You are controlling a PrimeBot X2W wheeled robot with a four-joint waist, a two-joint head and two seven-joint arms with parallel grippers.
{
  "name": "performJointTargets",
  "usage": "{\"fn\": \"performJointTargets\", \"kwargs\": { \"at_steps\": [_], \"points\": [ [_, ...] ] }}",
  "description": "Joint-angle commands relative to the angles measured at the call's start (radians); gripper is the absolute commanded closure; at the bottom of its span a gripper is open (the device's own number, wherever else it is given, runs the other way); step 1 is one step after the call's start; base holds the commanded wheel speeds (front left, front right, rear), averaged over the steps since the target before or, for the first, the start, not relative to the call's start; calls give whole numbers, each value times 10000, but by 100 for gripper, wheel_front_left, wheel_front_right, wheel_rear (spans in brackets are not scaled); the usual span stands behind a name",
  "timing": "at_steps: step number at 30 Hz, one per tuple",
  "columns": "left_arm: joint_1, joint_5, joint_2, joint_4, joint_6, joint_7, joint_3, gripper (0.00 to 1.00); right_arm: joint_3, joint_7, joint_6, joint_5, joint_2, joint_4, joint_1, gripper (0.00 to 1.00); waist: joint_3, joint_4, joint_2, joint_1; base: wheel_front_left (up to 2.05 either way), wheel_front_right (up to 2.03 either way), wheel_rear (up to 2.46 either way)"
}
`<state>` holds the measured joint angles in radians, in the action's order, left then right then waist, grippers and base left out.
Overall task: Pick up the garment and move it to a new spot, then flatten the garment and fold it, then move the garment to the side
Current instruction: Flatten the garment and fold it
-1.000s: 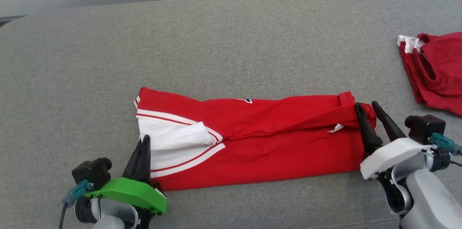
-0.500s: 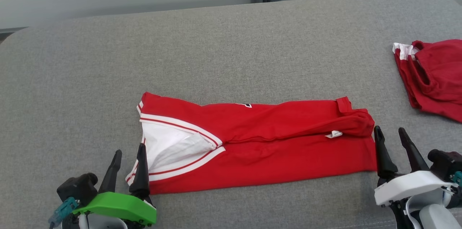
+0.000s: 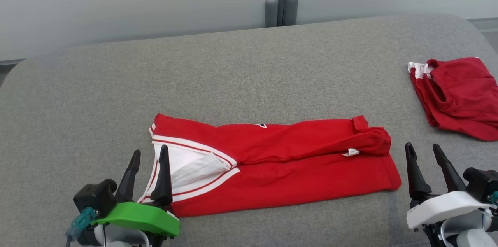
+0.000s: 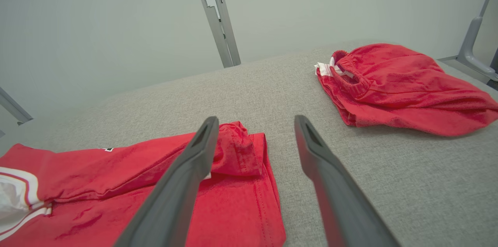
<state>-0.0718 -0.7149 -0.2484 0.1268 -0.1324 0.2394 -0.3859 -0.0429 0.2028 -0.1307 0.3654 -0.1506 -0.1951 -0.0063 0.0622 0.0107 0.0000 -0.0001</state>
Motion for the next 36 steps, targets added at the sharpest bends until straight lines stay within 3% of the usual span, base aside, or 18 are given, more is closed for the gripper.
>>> {"fn": "performJointTargets", "kwargs": {
  "at_steps": [1,24,36],
  "points": [
    [-149,85,48,31,10,80,-3,0,-55,-61,-1,-103,-17,68,87,0,-236,42,0,1,0,0,0],
    [153,844,317,232,4,264,170,0,90,-443,-1,-643,-69,43,-346,0,-778,345,0,1,0,0,0],
    [-133,932,566,397,177,254,85,0,-289,-2163,-1,-1771,44,-2744,-2462,0,-496,1019,0,1,0,0,0]
  ]
}}
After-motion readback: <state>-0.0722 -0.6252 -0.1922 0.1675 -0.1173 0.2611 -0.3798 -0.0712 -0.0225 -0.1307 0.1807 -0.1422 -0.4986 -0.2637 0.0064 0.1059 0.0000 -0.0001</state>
